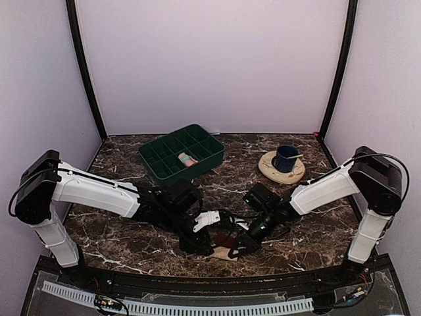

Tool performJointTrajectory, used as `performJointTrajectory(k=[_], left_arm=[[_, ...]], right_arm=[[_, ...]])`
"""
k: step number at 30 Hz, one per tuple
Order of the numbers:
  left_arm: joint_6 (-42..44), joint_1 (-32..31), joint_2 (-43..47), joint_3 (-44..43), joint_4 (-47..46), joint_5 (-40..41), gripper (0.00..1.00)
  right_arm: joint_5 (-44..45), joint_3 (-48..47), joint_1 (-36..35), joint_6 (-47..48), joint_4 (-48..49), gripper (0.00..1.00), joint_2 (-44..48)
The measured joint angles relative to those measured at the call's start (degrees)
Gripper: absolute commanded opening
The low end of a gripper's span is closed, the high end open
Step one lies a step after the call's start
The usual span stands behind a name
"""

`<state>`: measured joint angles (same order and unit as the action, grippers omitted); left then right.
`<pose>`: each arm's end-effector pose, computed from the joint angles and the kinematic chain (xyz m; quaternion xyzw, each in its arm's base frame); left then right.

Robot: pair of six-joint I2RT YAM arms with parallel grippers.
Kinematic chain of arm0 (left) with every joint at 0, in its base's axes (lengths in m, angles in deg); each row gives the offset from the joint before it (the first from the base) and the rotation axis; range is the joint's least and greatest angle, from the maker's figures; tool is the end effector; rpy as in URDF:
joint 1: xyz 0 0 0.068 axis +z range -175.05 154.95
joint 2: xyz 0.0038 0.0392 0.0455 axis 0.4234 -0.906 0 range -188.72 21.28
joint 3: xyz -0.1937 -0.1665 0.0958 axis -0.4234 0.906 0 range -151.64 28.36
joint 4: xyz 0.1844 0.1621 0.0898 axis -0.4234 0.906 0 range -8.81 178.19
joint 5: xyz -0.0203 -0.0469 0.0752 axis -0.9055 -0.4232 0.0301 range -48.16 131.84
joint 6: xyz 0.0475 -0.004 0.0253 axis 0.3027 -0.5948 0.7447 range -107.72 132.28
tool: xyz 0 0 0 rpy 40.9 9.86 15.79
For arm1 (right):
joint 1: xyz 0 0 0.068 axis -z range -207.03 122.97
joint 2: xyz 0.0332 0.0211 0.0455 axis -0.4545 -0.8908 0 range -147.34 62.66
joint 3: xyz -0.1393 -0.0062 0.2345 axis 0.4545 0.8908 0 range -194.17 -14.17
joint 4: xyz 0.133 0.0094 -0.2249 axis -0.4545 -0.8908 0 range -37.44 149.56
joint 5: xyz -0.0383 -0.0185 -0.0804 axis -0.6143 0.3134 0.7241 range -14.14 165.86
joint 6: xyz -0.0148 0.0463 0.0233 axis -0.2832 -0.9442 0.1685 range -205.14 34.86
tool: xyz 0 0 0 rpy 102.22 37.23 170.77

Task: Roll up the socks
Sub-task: Roll the sock at the center of the board.

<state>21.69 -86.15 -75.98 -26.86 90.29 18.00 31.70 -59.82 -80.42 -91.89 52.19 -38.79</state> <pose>0.1528 -0.3067 0.1729 0.5887 0.7138 -0.3172 0.2081 0.1618 0.2593 0.1144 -0.4369 0.7932 0.4241 0.0028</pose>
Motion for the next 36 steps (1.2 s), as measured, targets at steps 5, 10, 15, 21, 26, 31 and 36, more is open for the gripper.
performJointTrajectory(k=[5, 10, 15, 21, 26, 31, 36], left_arm=[[2.3, -1.8, -0.1, -0.6, 0.4, 2.1, 0.44], [4.5, -2.7, -1.3, -2.6, 1.1, 3.9, 0.44], [6.4, -3.9, -2.8, -2.9, 1.3, 5.5, 0.44], [7.7, -4.7, -4.2, -3.7, 1.9, 5.9, 0.45], [8.5, -5.2, -5.0, -4.4, 2.2, 6.2, 0.43], [9.0, -5.7, -6.6, -5.0, 2.3, 6.5, 0.38], [9.5, -5.8, -7.3, -5.4, 2.5, 6.5, 0.29]], right_arm=[[-0.9, 0.0, 0.3, 0.0, -0.3, 0.00, -0.3], [-1.5, 0.0, 0.5, 0.0, -0.5, 0.00, -0.4], [-2.2, 0.0, 0.7, 0.0, -0.7, 0.00, -0.6], [-2.7, 0.0, 0.8, 0.0, -1.2, 0.00, -0.7], [-3.2, 0.0, 1.0, 0.0, -1.5, 0.00, -0.8], [-3.7, 0.0, 1.0, 0.0, -1.7, 0.00, -1.0], [-4.4, 0.0, 1.3, 0.1, -1.7, 0.00, -1.3]])
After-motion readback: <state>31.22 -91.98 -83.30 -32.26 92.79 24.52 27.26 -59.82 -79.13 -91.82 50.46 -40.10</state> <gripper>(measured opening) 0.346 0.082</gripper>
